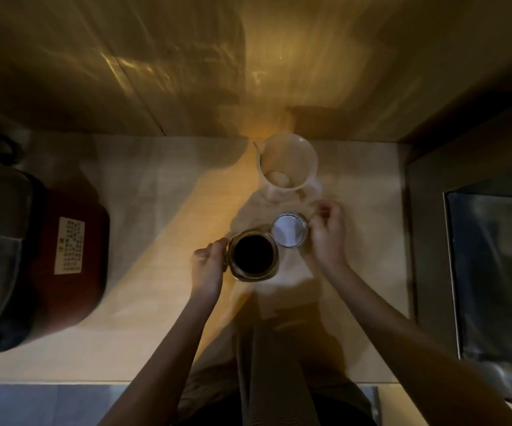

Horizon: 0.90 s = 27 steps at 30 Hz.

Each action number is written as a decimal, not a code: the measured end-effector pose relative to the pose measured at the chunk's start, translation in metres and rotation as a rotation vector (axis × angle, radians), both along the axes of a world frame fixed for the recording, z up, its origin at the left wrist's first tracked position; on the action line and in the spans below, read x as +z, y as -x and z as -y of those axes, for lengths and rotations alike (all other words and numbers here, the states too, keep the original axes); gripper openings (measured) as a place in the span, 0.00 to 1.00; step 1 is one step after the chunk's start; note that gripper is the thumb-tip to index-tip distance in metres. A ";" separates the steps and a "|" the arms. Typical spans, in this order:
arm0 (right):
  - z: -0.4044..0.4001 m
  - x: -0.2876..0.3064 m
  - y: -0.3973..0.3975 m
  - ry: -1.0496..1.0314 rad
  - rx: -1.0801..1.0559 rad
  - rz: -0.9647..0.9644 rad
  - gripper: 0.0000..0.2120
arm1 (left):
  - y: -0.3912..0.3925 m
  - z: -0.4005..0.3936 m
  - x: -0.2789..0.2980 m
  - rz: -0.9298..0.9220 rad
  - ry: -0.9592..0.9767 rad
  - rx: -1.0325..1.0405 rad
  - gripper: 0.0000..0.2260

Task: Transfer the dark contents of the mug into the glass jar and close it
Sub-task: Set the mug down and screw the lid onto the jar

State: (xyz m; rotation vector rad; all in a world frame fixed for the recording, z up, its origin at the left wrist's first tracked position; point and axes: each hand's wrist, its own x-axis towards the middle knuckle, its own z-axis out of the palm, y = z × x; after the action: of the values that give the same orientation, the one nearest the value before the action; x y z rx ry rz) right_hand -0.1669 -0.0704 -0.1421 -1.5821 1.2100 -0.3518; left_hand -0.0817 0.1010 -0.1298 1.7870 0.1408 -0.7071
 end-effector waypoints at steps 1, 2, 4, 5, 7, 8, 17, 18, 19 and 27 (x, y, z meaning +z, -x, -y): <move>-0.003 -0.004 0.004 0.000 0.081 -0.044 0.27 | 0.001 -0.002 0.000 -0.002 0.002 -0.015 0.18; -0.006 -0.007 0.006 0.014 0.184 -0.100 0.33 | 0.002 -0.004 0.000 -0.002 0.005 -0.029 0.18; -0.012 -0.012 0.010 0.097 0.395 -0.208 0.40 | 0.003 -0.008 0.000 -0.003 0.013 -0.061 0.17; -0.015 -0.014 0.010 0.138 0.461 -0.236 0.43 | 0.004 -0.009 0.000 -0.001 0.018 -0.076 0.17; -0.019 -0.016 0.010 0.205 0.486 -0.237 0.45 | 0.006 -0.009 0.002 0.018 0.024 -0.099 0.19; -0.021 -0.016 0.010 0.237 0.466 -0.233 0.44 | 0.006 -0.010 0.004 0.035 0.018 -0.113 0.20; -0.021 0.023 0.029 0.355 0.528 -0.191 0.44 | -0.006 -0.028 0.012 0.100 0.071 -0.247 0.11; -0.020 0.029 0.033 0.351 0.559 -0.179 0.45 | -0.007 -0.031 0.016 0.102 0.094 -0.325 0.14; -0.019 0.034 0.035 0.367 0.598 -0.176 0.45 | -0.008 -0.033 0.019 0.095 0.098 -0.424 0.19; -0.019 0.087 0.038 0.426 0.819 -0.168 0.48 | 0.000 -0.023 0.020 0.323 -0.086 -0.733 0.43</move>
State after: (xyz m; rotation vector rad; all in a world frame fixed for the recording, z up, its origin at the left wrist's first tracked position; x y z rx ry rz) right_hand -0.2047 -0.0511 -0.0551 -2.3583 0.5255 0.0714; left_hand -0.0818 0.1245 -0.1093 2.0109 -0.7440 -0.9087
